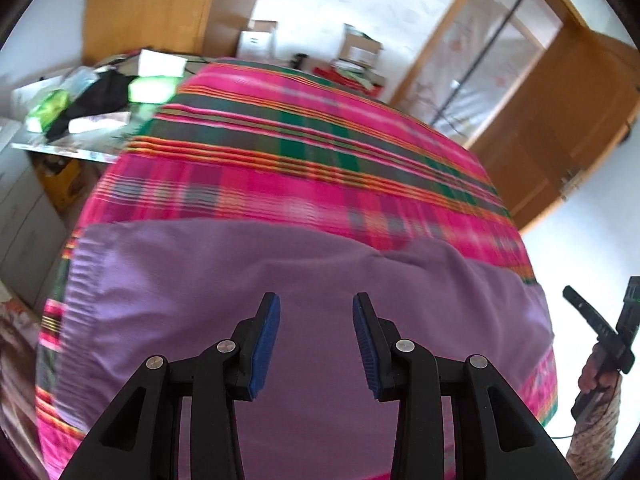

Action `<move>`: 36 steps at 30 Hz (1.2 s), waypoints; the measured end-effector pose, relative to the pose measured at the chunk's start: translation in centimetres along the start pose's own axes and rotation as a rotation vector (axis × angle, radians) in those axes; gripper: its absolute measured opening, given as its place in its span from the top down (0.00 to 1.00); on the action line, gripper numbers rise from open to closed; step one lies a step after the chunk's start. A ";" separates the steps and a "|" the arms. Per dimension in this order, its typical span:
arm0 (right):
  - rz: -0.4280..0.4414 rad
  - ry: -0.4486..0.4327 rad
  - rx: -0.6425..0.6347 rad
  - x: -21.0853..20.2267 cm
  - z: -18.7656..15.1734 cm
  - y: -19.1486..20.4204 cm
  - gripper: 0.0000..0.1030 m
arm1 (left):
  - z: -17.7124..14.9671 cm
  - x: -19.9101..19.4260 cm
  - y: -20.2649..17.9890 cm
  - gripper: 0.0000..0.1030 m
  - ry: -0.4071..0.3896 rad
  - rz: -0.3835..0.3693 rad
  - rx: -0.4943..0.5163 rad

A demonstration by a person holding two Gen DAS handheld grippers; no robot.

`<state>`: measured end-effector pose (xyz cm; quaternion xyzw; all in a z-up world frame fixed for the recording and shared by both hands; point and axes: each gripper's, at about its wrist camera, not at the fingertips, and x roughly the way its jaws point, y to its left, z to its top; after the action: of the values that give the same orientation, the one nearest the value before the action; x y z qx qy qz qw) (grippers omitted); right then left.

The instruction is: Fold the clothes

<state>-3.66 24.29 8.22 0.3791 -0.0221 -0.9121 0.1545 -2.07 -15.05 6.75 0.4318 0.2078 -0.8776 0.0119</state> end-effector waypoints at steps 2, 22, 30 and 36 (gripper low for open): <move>0.079 0.025 -0.036 2.3 0.8 2.1 0.76 | 0.4 0.2 0.9 0.62 -0.009 0.024 -0.015; 0.506 0.334 -0.045 16.5 5.0 10.3 0.65 | 3.2 4.1 7.1 0.62 0.045 0.080 -0.142; 0.697 0.487 -0.043 18.8 4.7 12.2 0.65 | 3.1 4.6 7.8 0.62 0.067 0.069 -0.156; 0.814 0.565 -0.039 19.1 3.9 13.3 0.63 | 2.8 4.5 8.4 0.62 0.074 0.048 -0.180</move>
<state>-15.56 5.63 0.02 0.5693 -0.1087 -0.6394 0.5053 -5.27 -23.10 1.83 0.4661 0.2757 -0.8383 0.0640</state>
